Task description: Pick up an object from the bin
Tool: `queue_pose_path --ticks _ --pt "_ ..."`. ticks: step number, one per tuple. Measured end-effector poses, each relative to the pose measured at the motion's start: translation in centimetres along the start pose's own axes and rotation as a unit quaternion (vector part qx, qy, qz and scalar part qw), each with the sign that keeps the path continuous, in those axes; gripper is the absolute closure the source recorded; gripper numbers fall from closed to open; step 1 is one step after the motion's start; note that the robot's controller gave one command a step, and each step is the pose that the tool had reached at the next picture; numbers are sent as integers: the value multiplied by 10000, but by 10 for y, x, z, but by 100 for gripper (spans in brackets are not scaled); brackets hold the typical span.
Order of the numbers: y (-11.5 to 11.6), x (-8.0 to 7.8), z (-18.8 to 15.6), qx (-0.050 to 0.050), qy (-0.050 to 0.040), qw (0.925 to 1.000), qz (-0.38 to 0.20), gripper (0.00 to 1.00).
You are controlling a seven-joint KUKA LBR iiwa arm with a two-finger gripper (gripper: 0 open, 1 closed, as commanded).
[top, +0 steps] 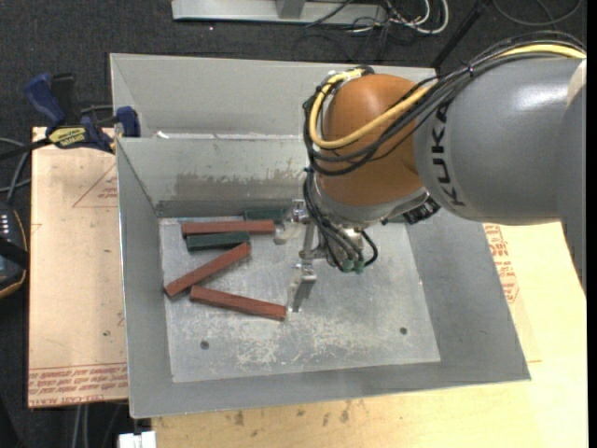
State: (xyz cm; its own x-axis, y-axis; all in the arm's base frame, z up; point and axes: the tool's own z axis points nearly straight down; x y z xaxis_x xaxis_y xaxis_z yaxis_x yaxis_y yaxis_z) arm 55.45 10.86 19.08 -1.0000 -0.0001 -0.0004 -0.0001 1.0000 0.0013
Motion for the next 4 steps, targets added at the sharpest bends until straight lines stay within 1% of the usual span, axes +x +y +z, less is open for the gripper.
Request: queue_pose_path --ticks 1,2,3,4 --pt "23 9 65 -5 -22 10000 43 0" --pt "41 20 80 9 32 9993 365 0" --pt "56 14 56 -7 -15 9964 843 0" --pt "61 28 107 -2 -4 9903 1388 0"
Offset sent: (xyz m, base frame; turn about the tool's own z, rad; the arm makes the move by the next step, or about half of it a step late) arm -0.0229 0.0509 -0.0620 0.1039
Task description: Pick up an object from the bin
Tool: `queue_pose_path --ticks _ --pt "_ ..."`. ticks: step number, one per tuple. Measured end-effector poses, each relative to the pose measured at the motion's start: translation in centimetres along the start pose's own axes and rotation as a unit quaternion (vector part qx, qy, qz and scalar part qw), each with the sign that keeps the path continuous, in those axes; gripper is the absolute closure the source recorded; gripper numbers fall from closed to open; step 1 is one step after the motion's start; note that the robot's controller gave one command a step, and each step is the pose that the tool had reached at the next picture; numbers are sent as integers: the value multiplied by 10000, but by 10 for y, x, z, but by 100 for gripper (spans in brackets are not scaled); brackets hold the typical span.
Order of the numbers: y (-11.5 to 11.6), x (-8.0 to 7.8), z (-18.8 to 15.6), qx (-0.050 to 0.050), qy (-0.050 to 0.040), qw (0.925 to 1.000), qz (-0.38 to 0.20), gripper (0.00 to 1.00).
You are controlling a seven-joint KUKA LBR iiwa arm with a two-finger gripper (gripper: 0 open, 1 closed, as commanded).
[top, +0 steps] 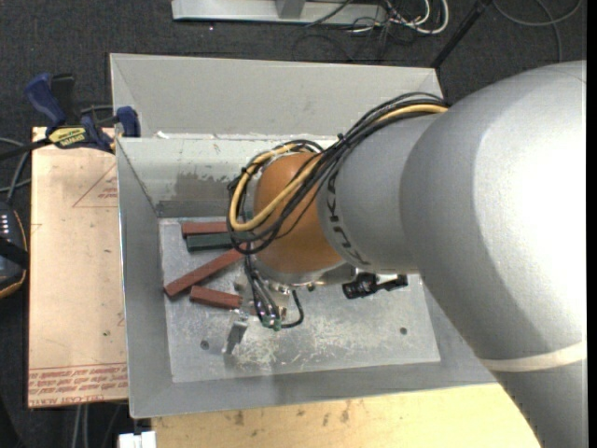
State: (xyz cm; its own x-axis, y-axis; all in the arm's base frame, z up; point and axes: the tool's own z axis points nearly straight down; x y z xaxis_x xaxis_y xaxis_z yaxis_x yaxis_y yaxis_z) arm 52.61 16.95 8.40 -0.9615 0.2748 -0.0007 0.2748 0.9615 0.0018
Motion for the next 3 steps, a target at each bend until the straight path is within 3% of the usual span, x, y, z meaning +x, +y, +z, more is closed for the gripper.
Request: queue_pose_path --ticks 1,3 --pt "-8 -7 6 -67 -114 9999 -24 100" --pt "-8 -7 3 -53 -90 9999 -24 100"
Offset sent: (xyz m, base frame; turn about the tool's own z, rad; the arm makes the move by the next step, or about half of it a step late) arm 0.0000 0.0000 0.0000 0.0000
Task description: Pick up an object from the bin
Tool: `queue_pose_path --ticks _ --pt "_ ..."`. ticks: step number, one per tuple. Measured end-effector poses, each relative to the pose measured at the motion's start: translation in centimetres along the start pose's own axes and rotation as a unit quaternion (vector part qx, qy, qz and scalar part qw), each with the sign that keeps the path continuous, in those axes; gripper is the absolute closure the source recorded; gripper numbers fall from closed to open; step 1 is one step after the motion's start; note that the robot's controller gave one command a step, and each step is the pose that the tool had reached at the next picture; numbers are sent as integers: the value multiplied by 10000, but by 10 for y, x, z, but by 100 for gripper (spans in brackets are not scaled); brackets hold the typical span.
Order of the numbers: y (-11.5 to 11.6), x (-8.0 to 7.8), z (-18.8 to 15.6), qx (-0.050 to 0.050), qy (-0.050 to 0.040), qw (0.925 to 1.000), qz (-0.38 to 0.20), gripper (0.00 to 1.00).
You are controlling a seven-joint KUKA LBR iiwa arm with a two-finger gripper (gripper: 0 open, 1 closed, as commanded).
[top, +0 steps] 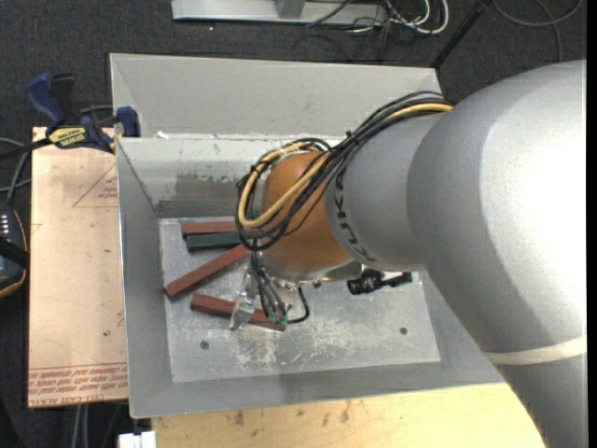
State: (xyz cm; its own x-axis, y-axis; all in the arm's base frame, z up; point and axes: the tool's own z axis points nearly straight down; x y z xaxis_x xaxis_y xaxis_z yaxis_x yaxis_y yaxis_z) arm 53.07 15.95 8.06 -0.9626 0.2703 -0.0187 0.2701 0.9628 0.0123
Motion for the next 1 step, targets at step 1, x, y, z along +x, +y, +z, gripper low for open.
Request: queue_pose_path --ticks 1 --pt "-1 2 -3 39 66 10000 -3 100"
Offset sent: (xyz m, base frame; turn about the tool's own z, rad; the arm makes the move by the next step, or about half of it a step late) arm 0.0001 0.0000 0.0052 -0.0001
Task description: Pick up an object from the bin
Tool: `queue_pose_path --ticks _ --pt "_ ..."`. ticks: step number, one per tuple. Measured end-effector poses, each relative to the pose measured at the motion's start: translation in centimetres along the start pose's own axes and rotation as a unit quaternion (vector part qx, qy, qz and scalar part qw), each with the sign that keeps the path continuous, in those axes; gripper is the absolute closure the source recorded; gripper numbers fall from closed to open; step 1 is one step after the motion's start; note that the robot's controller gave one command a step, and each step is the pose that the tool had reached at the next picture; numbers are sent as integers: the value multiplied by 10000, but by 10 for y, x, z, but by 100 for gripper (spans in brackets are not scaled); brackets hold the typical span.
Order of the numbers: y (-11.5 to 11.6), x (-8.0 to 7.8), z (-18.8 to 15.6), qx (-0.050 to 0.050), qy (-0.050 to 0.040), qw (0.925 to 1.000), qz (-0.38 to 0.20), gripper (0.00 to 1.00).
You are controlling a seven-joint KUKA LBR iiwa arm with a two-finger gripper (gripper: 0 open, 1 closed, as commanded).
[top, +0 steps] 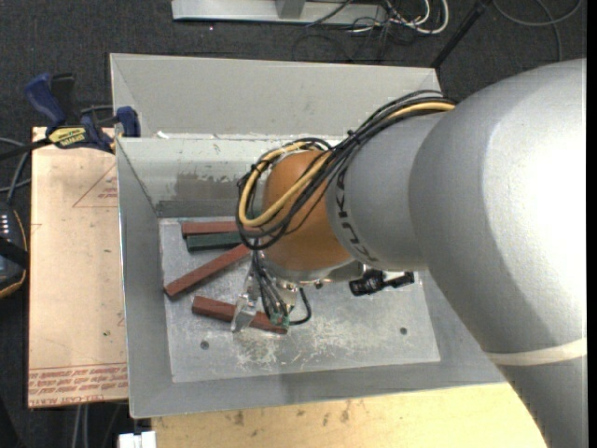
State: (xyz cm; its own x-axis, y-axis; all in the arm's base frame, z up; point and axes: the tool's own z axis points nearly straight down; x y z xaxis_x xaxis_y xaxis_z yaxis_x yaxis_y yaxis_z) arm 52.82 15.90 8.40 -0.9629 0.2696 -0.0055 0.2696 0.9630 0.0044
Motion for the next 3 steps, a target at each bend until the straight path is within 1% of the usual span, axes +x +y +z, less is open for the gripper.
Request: queue_pose_path --ticks 2,3 --pt "0 1 -11 16 27 10000 0 100" --pt "0 0 -17 13 23 10000 -2 100"
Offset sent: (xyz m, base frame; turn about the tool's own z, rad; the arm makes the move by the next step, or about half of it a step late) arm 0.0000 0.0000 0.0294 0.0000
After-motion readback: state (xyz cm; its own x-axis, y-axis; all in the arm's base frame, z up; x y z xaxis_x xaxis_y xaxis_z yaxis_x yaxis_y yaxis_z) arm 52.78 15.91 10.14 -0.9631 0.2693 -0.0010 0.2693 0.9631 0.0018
